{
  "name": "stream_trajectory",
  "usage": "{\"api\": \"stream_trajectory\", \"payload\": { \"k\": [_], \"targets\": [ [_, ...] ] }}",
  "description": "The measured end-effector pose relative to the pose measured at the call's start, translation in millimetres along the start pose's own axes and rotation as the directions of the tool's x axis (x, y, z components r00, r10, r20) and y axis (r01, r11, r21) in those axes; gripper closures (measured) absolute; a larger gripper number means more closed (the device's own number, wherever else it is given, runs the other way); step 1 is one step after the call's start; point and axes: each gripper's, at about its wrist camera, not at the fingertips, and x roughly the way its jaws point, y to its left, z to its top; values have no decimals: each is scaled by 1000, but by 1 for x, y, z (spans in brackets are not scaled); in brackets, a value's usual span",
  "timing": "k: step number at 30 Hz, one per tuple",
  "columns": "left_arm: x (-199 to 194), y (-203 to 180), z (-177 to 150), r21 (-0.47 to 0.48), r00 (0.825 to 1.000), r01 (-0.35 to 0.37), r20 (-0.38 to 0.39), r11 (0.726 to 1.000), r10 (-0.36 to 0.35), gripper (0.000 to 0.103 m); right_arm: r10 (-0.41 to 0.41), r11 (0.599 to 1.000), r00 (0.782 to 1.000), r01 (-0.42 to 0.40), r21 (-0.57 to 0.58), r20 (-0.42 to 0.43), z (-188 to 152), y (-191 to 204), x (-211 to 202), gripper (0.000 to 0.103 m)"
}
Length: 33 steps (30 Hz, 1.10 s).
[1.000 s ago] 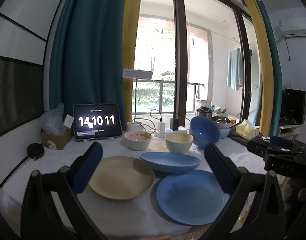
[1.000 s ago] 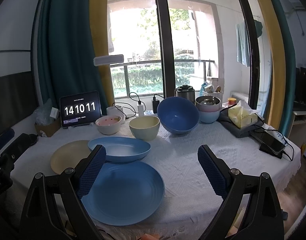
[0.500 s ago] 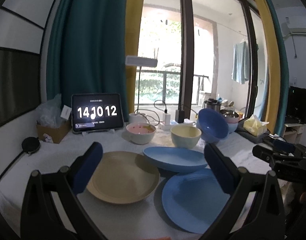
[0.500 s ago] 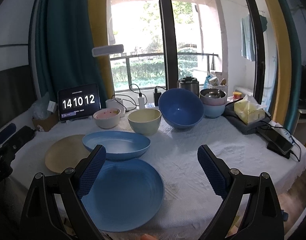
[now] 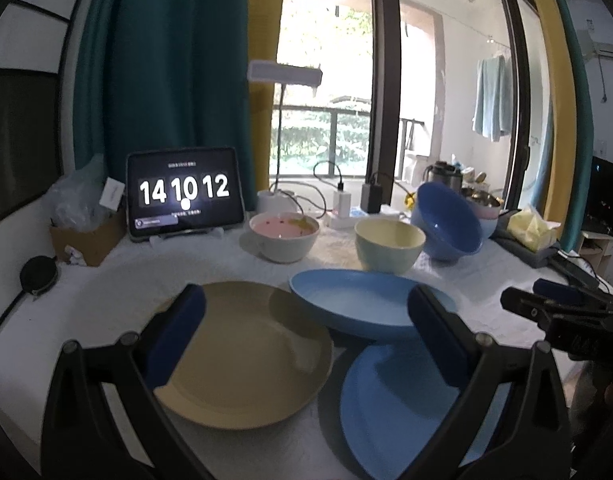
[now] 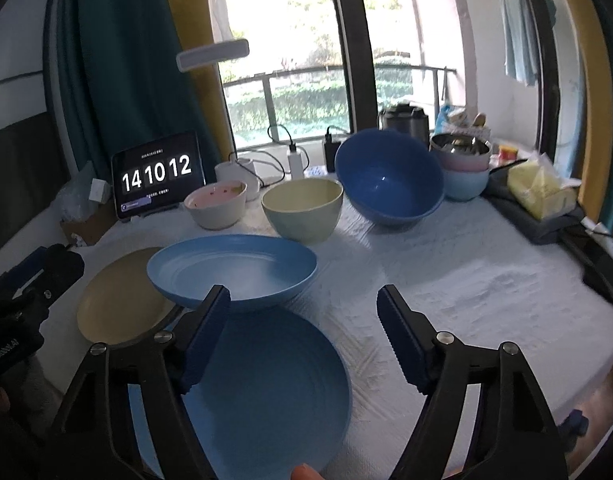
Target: Organize plates and bowls
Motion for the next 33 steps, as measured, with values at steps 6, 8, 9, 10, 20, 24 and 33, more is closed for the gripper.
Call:
{"api": "stream_trajectory", "payload": {
  "k": [6, 8, 9, 10, 20, 24, 33],
  "targets": [
    [32, 6, -3, -39, 997, 18, -77, 999, -21, 9, 44, 998, 998, -42, 38, -49, 5, -5, 26, 27],
    [41, 7, -4, -44, 995, 15, -100, 999, -19, 14, 55, 998, 997, -52, 43, -63, 6, -5, 35, 28],
    [46, 8, -4, -51, 993, 20, -114, 998, -25, 14, 63, 997, 995, -59, 48, -72, 6, -5, 39, 28],
    [50, 9, -4, -57, 992, 24, -125, 998, -31, 15, 72, 996, 994, -67, 56, -84, 7, -6, 43, 31],
    [81, 7, -8, -105, 971, 43, -228, 994, -67, 38, 117, 988, 977, -95, 123, -180, 13, -8, 80, 52],
    [85, 5, -6, -110, 967, 52, -245, 993, -77, 46, 147, 981, 967, -117, 152, -208, 13, -11, 88, 55],
    [93, -4, -5, -127, 952, 92, -281, 988, -125, 60, 231, 962, 935, -178, 206, -271, 14, -12, 100, 58]
  ]
}}
